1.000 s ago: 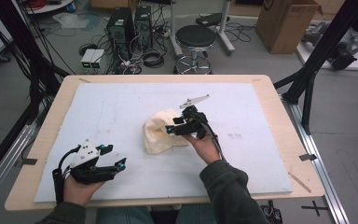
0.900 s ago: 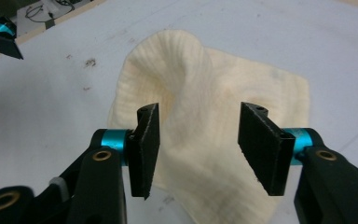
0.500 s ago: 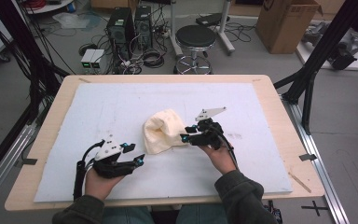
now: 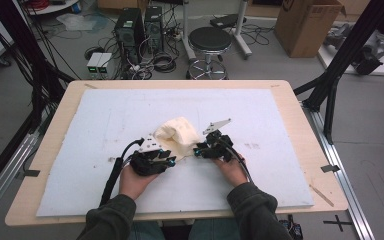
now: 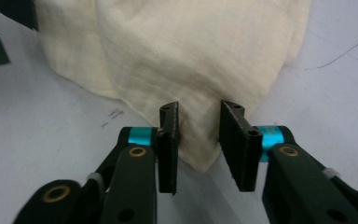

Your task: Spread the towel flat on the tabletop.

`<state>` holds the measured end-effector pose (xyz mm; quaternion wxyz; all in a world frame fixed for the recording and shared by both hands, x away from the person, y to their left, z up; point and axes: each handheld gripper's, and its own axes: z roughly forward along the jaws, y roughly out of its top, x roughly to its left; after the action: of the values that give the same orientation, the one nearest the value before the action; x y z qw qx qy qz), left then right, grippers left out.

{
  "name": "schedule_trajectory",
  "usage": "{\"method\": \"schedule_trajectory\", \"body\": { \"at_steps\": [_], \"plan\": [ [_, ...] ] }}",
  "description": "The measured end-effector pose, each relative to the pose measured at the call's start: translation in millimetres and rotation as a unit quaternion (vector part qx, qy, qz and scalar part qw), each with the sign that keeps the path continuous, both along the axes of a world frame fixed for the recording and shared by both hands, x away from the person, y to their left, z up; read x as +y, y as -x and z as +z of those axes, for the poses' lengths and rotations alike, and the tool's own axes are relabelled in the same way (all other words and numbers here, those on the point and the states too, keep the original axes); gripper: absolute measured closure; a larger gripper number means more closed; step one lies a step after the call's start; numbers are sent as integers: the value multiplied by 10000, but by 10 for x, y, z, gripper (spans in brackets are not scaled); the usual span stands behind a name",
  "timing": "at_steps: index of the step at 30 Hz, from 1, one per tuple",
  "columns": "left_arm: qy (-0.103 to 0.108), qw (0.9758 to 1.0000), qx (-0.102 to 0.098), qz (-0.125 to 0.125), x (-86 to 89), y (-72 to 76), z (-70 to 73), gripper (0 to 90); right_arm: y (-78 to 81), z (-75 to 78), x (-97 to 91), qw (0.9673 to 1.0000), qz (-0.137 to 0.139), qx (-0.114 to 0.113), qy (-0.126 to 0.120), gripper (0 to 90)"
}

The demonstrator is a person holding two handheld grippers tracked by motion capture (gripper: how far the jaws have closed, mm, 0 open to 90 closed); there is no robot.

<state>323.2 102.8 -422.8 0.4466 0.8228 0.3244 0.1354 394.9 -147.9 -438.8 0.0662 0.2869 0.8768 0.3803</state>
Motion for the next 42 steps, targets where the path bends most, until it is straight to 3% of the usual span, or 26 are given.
{"method": "schedule_trajectory", "body": {
  "at_steps": [8,16,18,20,22,26,32,41,42],
  "plan": [
    [-387,9985,370,59,-160,-160,-176,652,10,2,3,9998,6,-130,142,797],
    [-659,9976,91,180,-168,-172,-198,857,-9,10,-42,10000,-9,-4,21,846],
    [-630,9978,75,166,-163,-179,-200,871,-8,23,-59,10000,-34,6,-20,846],
    [-654,9977,76,129,-149,-176,-189,873,-10,33,-75,10000,-34,-12,-54,847],
    [-695,9976,47,37,-125,-158,-158,874,5,99,-151,9996,-69,-30,-275,847],
    [-584,9981,-102,-142,-17,-74,-48,875,55,201,-284,9992,-81,-145,-370,848],
    [-656,9969,-316,-299,154,54,47,875,139,272,-412,9991,-78,-257,-313,848],
    [-435,9953,-686,-529,444,312,259,875,381,441,-584,9985,13,-468,-282,851],
    [-419,9952,-716,-516,493,348,284,875,462,479,-600,9984,48,-544,-172,851]
  ]
}}
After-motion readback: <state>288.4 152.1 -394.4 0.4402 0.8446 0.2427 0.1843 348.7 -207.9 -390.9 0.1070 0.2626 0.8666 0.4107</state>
